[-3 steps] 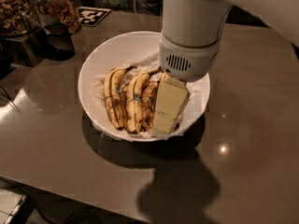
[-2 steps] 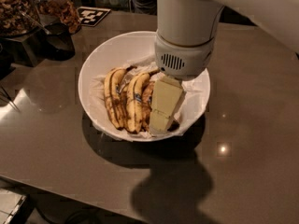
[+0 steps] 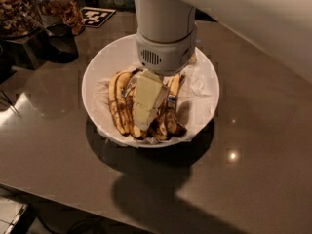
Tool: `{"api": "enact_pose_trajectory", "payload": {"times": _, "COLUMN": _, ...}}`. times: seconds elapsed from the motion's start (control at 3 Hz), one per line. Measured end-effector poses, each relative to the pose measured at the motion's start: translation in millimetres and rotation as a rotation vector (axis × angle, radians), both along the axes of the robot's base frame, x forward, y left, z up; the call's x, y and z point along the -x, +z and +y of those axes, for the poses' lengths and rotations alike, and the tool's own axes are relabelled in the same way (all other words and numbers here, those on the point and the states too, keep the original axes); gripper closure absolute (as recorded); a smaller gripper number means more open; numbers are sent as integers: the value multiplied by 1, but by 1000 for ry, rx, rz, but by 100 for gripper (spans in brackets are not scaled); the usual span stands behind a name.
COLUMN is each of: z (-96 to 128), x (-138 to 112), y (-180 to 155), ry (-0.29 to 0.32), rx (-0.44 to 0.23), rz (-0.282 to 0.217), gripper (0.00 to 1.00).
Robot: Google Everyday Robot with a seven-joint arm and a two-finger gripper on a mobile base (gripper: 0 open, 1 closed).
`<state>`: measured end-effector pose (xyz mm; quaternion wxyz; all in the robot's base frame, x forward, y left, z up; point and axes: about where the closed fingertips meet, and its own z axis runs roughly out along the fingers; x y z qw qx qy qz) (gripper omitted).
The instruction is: Pick banana from white bowl
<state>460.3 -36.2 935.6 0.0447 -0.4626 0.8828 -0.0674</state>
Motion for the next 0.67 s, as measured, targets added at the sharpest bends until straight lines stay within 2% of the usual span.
{"api": "enact_pose_trajectory", "payload": {"times": 0.33, "z": 7, "x": -6, "y": 1, "ry": 2, "rx": -49, "rz": -20, "gripper": 0}}
{"api": "enact_pose_trajectory", "payload": {"times": 0.67, "z": 5, "x": -14, "y": -3, "ry": -57, "rx": -78, "rz": 0, "gripper": 0}}
